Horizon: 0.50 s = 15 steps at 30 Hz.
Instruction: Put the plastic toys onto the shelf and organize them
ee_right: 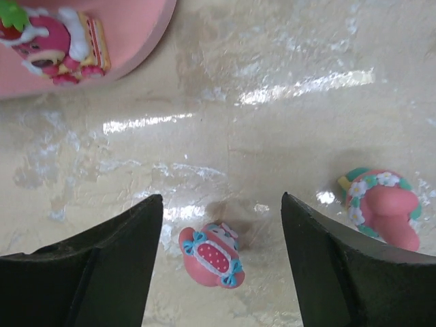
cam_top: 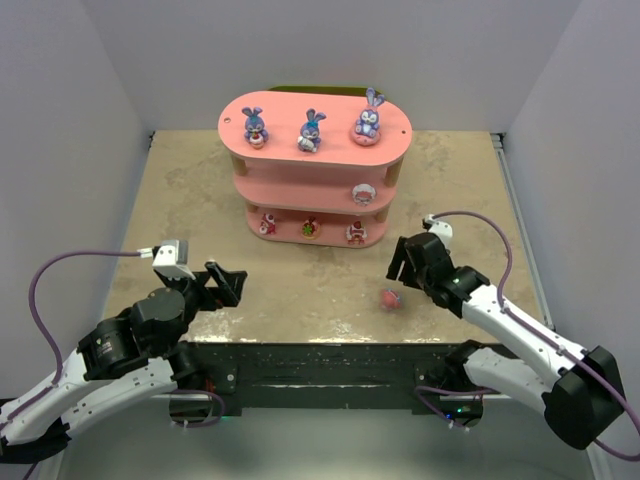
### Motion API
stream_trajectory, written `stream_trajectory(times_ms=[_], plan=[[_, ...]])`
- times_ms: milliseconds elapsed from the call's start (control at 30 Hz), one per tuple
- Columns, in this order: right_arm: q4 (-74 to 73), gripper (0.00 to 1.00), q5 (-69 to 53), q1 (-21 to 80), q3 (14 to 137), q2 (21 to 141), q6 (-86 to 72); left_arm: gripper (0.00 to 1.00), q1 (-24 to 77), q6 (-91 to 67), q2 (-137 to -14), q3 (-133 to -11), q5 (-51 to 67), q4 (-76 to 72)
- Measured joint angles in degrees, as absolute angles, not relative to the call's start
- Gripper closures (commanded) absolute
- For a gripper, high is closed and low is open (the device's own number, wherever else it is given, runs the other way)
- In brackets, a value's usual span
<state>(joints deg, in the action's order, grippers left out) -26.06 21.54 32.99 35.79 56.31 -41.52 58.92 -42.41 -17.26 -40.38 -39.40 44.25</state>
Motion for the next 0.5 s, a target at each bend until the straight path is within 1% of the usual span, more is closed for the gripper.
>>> stream_trajectory(times_ms=[100,200,233,400,433,500], plan=[[-26.02,0.27,17.67,32.99,34.83,56.25,-42.13,0.01,58.92,-42.41,-17.3,-40.38,-39.2,44.21],[-25.17,0.3,13.85,32.99,34.04,57.08,-42.52,0.0,58.92,-42.41,-17.26,-40.38,-39.18,44.21],[-24.88,0.32,13.17,32.99,33.85,57.56,-42.61,0.0,58.92,-42.41,-17.19,-40.38,-39.18,44.18],[-23.75,0.41,8.1,32.99,32.18,61.58,-43.09,0.01,58.92,-42.41,-16.05,-40.38,-39.16,44.18],[-23.66,0.44,7.64,32.99,32.05,62.17,-43.22,0.0,58.92,-42.41,-15.88,-40.38,-39.16,44.16],[-23.29,0.48,6.39,32.99,31.73,63.18,-43.53,0.01,58.92,-42.41,-15.64,-40.38,-39.11,44.14]])
